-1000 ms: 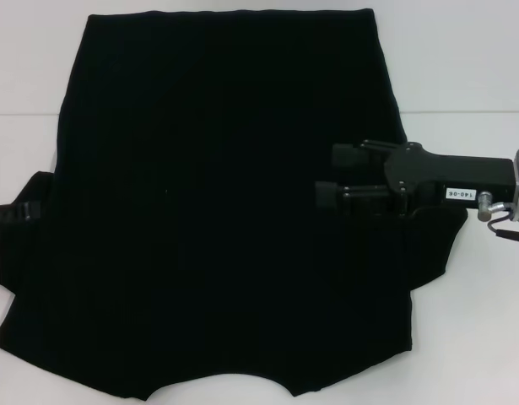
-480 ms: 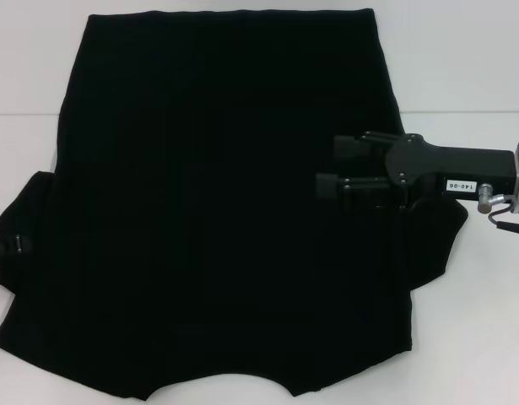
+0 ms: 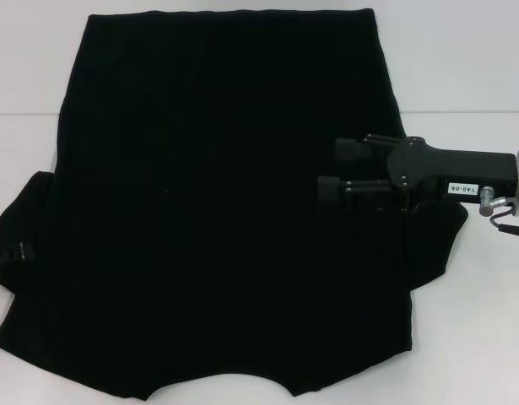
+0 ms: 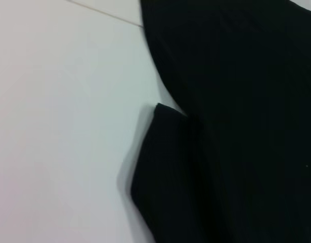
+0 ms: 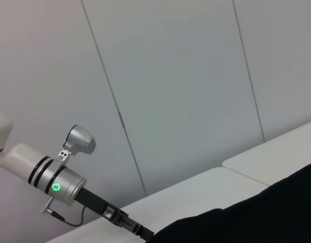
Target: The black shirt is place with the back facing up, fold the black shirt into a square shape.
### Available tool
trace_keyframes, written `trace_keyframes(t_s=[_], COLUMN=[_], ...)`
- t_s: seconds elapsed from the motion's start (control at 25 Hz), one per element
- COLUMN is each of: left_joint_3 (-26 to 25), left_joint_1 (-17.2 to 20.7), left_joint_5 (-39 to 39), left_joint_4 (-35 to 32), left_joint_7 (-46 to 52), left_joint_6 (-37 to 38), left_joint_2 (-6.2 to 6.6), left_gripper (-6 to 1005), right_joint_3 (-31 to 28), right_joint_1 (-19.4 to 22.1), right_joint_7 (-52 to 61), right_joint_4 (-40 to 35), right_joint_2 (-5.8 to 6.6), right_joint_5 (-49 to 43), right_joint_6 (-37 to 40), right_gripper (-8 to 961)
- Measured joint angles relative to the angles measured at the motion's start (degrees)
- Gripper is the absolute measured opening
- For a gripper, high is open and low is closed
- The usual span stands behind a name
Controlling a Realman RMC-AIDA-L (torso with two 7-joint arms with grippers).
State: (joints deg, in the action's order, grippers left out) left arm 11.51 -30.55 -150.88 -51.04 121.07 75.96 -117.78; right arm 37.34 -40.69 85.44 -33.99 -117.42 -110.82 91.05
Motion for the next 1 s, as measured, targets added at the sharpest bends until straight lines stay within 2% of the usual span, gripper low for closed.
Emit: trace_keyframes(t_s=[1.0], left_joint_3=[2.33], left_joint_1=[-0.28], left_joint_5=[-0.65], left_joint_4=[1.22], left_joint_7=[-0.43], left_joint_6=[-0.02], left_joint_2=[-0.09], left_gripper=[935], right_joint_3=[-0.26], right_joint_1=[-0.25], right_joint_7=[-0.01], right_joint_4=[-0.03], right_joint_2=[-0.03], right_joint_5=[0.00], right_joint_6=[0.00], right_gripper=[945])
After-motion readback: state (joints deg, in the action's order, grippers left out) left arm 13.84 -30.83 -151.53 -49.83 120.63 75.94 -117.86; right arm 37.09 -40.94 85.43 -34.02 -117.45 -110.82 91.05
